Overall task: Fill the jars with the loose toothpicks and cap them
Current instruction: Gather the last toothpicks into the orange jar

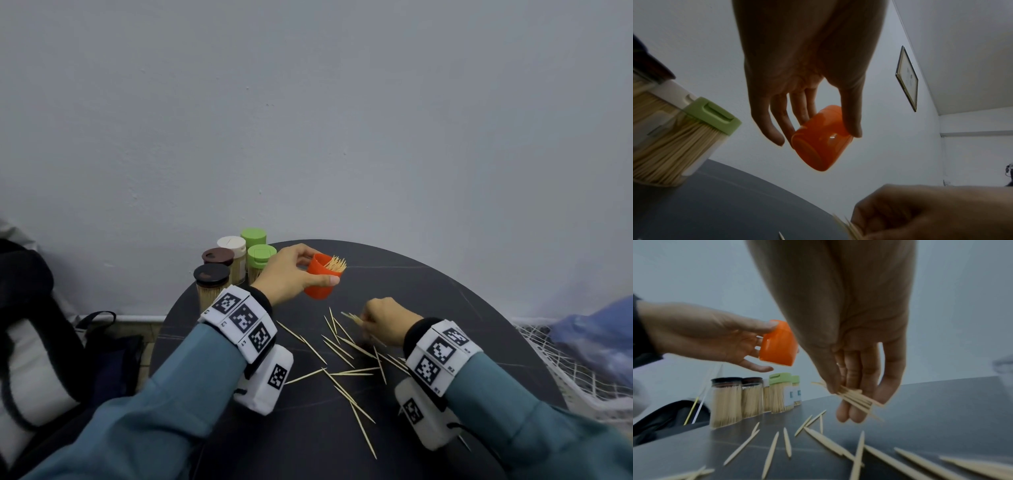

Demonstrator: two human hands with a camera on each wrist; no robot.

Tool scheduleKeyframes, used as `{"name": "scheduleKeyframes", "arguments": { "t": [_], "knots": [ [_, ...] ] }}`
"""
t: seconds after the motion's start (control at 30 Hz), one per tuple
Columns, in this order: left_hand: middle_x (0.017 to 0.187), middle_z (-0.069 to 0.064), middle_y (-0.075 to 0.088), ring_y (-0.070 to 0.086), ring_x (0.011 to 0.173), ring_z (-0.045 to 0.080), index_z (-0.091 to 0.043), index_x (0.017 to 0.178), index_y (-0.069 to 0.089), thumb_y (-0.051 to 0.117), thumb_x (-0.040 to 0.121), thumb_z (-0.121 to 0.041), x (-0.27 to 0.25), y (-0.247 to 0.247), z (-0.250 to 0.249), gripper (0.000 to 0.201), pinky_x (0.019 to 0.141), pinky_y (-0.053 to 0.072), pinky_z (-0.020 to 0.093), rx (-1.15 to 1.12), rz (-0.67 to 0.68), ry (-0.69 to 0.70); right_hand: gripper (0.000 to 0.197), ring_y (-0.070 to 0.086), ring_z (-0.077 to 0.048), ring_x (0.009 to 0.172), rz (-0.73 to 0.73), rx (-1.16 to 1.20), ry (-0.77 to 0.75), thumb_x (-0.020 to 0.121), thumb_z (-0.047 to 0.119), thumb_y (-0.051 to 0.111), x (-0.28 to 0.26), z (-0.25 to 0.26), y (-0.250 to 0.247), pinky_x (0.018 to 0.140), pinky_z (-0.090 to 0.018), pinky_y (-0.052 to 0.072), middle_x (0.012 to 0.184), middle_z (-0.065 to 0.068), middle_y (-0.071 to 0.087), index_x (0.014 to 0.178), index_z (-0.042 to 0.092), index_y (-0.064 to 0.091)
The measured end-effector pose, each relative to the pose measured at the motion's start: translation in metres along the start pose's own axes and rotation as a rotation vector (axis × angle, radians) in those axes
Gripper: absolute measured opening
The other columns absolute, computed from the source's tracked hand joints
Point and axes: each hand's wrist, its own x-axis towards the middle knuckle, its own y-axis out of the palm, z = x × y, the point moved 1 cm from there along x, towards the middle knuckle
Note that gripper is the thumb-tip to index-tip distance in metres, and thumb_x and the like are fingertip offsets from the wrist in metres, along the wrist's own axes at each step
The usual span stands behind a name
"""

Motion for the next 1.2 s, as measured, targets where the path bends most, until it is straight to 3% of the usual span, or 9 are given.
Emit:
{"name": "scheduleKeyframes", "arguments": {
  "t": [0.07,0.13,0.3,0.37,0.47,0.67,0.83,0.9,1.2],
  "knots": [
    [0.115,0.006,0.064,0.057,0.11,0.018,-0.012,0.115,0.058,0.083,0.068,-0.024,0.0,0.0,0.0,0.054,0.096,0.046,0.031,-0.001,0.001,-0.002,0.018,0.064,-0.016,0.09,-0.057,0.115,-0.033,0.096,0.018,0.049,-0.001,-0.006,-0.004,0.076,-0.02,0.048,0.104,-0.011,0.069,0.085,0.011,0.061],
    [0.116,0.006,0.064,0.057,0.111,0.018,-0.012,0.115,0.058,0.083,0.068,-0.024,0.0,0.001,0.0,0.054,0.096,0.046,0.031,0.005,0.002,-0.003,0.012,0.061,-0.009,0.079,-0.144,0.252,-0.068,0.095,0.013,0.051,-0.004,-0.009,-0.008,0.063,-0.009,0.042,0.098,-0.01,0.071,0.091,0.009,0.061],
    [0.116,0.004,0.063,0.056,0.11,0.015,-0.014,0.115,0.058,0.083,0.068,-0.025,-0.001,0.003,0.0,0.054,0.095,0.046,0.029,0.016,0.014,-0.003,0.014,0.062,-0.002,0.055,-0.338,0.619,-0.136,0.091,0.004,0.054,-0.006,-0.014,-0.019,0.05,-0.005,0.045,0.093,-0.021,0.07,0.099,-0.003,0.063],
    [0.115,0.003,0.062,0.055,0.108,0.014,-0.013,0.116,0.058,0.082,0.069,-0.024,-0.001,0.004,0.0,0.054,0.092,0.044,0.026,0.012,0.019,-0.003,0.012,0.062,0.0,0.052,-0.434,0.759,-0.161,0.092,0.003,0.054,-0.006,-0.012,-0.028,0.055,-0.009,0.05,0.091,-0.022,0.069,0.097,-0.004,0.062],
    [0.117,0.004,0.063,0.056,0.11,0.016,-0.013,0.116,0.058,0.082,0.068,-0.023,-0.001,0.006,0.001,0.054,0.094,0.046,0.028,-0.004,0.03,-0.01,0.008,0.065,-0.01,0.067,-0.575,0.967,-0.234,0.093,0.002,0.05,-0.01,-0.002,-0.044,0.071,-0.022,0.056,0.086,-0.015,0.067,0.096,0.001,0.058],
    [0.12,0.005,0.062,0.056,0.113,0.018,-0.014,0.117,0.057,0.082,0.069,-0.026,-0.001,0.008,0.001,0.056,0.099,0.047,0.036,0.004,0.052,-0.016,0.008,0.067,0.002,0.074,-0.818,1.059,-0.355,0.095,0.012,0.05,-0.011,0.021,-0.066,0.07,-0.008,0.049,0.084,0.004,0.069,0.098,0.007,0.056],
    [0.114,0.007,0.065,0.059,0.11,0.018,-0.014,0.11,0.059,0.084,0.066,-0.026,-0.001,0.008,0.001,0.052,0.1,0.047,0.039,-0.027,0.032,-0.009,0.009,0.065,-0.008,0.087,-0.663,0.923,-0.335,0.092,0.02,0.056,-0.002,0.033,-0.047,0.075,-0.007,0.046,0.094,-0.001,0.07,0.098,0.013,0.058],
    [0.112,0.007,0.066,0.06,0.109,0.018,-0.015,0.107,0.06,0.085,0.065,-0.025,0.0,0.008,0.001,0.05,0.1,0.046,0.039,-0.033,0.027,-0.004,0.015,0.064,-0.009,0.092,-0.597,0.874,-0.327,0.091,0.025,0.058,0.001,0.031,-0.036,0.083,-0.014,0.049,0.101,-0.003,0.07,0.102,0.015,0.059],
    [0.117,0.006,0.063,0.057,0.112,0.017,-0.015,0.112,0.059,0.083,0.068,-0.025,0.0,0.008,-0.003,0.051,0.1,0.046,0.036,-0.018,0.036,-0.001,0.023,0.053,-0.007,0.111,-0.614,0.843,-0.259,0.099,0.022,0.041,-0.013,0.004,-0.04,0.092,-0.018,0.035,0.119,0.002,0.061,0.115,0.015,0.056]
  ]
}}
